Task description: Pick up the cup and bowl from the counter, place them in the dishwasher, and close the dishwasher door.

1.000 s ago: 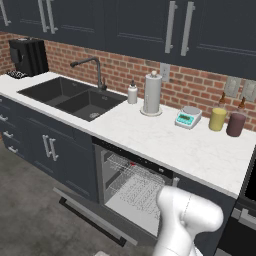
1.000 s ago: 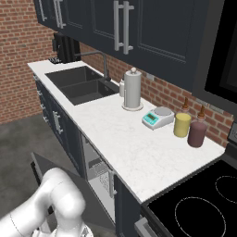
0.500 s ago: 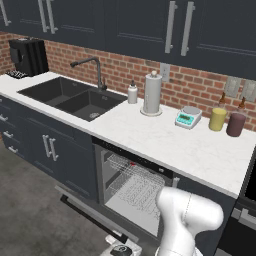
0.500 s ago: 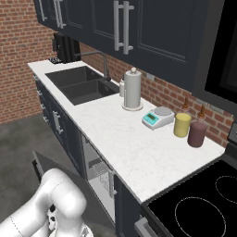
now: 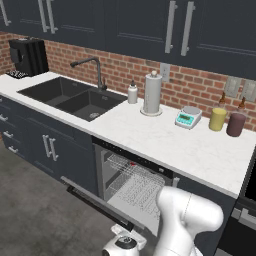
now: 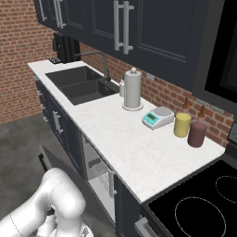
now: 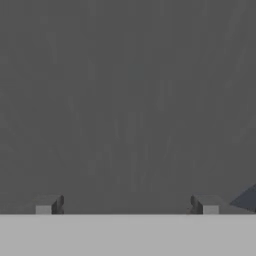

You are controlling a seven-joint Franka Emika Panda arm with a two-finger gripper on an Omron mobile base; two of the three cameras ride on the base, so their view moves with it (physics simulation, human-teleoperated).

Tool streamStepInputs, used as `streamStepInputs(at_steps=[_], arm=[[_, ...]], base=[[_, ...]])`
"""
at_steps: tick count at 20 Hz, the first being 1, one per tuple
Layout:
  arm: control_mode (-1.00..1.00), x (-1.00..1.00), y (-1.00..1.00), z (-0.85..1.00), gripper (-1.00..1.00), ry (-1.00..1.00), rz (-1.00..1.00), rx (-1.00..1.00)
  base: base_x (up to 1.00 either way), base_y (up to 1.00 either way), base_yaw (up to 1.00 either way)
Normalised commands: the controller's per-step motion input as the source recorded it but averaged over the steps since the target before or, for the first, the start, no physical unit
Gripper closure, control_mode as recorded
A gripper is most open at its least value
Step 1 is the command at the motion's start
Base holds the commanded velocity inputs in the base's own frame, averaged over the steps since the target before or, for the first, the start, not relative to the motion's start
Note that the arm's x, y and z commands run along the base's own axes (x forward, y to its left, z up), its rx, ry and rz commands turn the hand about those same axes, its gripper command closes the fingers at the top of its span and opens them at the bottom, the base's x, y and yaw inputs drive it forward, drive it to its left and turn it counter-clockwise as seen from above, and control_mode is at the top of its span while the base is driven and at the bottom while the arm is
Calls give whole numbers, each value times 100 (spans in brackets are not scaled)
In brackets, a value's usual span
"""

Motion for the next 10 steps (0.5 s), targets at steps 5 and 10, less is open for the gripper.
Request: streamStepInputs(at_steps=[5,10], arm=[[-100,74,-80,20,-100,-16,-26,-6],[-100,74,-100,3,-100,-9,-21,0]], base=[[0,0,0],[0,0,0]])
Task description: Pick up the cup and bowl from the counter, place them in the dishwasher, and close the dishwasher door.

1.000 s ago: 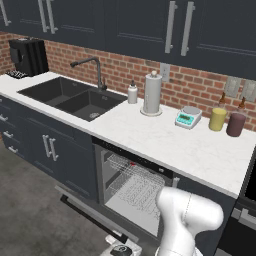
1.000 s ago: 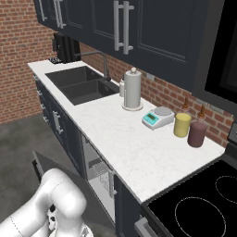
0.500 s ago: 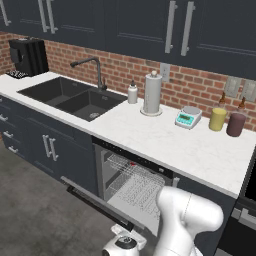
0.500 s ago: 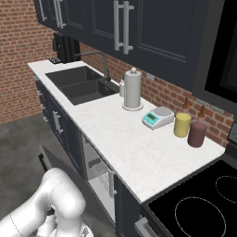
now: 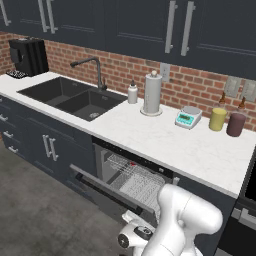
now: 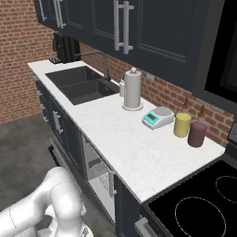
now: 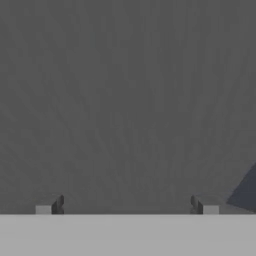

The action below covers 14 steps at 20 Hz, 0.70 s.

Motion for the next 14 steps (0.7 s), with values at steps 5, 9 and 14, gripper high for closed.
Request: streamStepInputs(at_steps=[5,9,14], arm=[[-100,83,-100,0,-100,-6,-16,1],[-100,99,-100,0,-100,0,-6,6],[-100,100,-100,0,-100,2,-1,10]], base=[[0,0,0],[0,0,0],[0,0,0]])
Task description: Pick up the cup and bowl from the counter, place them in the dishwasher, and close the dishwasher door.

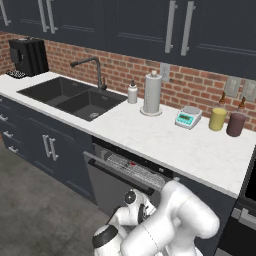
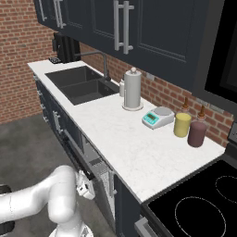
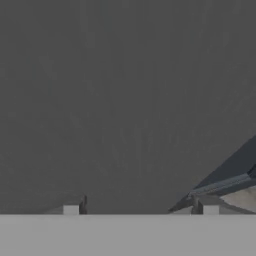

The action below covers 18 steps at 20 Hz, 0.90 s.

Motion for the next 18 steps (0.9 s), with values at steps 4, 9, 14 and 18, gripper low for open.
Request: streamStepInputs(at_steps=[4,9,14,18], arm=[[-100,100,-100,0,-100,5,0,13],[-100,100,-100,-11,-100,6,0,14],[-100,100,-100,-57,-100,-2,4,4],[-100,100,-100,-78,-100,-6,5,0]], base=[[0,0,0],[0,0,0],[0,0,0],[0,0,0]])
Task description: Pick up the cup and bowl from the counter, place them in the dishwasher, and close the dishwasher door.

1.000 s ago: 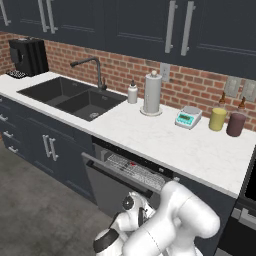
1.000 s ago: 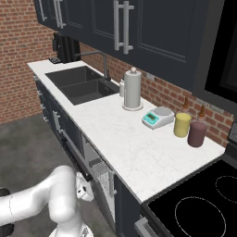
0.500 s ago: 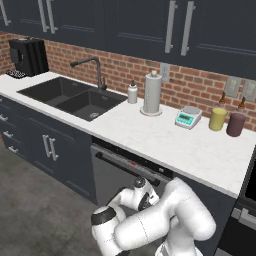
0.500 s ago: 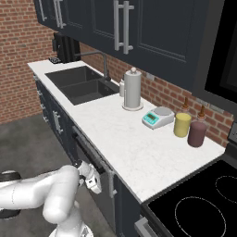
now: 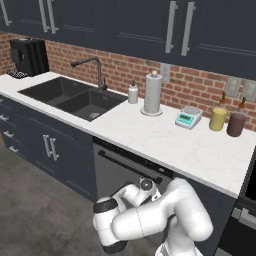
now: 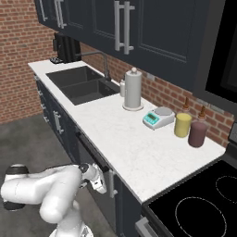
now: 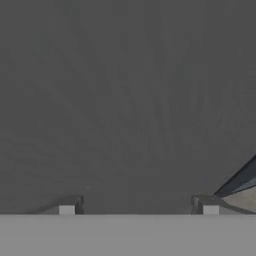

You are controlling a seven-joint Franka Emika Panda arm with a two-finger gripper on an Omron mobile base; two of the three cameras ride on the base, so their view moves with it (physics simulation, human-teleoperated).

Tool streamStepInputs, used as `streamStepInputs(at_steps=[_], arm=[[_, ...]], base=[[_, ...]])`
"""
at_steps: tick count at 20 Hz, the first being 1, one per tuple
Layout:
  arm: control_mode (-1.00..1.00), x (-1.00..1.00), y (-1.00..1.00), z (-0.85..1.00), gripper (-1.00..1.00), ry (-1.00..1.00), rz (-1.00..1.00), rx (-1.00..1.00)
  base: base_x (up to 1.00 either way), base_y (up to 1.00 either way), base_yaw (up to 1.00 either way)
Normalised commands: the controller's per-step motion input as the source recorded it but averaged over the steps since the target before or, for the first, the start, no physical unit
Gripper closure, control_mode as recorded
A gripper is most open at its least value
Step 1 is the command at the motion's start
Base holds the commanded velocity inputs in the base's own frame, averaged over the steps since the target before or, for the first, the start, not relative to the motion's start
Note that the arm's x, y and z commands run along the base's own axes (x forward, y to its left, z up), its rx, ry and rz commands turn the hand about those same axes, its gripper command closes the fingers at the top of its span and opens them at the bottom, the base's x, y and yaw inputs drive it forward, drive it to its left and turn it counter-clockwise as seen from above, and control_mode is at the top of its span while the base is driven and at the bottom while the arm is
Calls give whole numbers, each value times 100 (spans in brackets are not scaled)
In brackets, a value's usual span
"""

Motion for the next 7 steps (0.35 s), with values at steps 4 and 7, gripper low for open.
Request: streamStepInputs(at_steps=[4,7], arm=[[-100,100,-100,-88,-100,-5,3,-1],[-100,100,-100,-88,-100,-1,0,-4]], base=[[0,0,0],[0,0,0]])
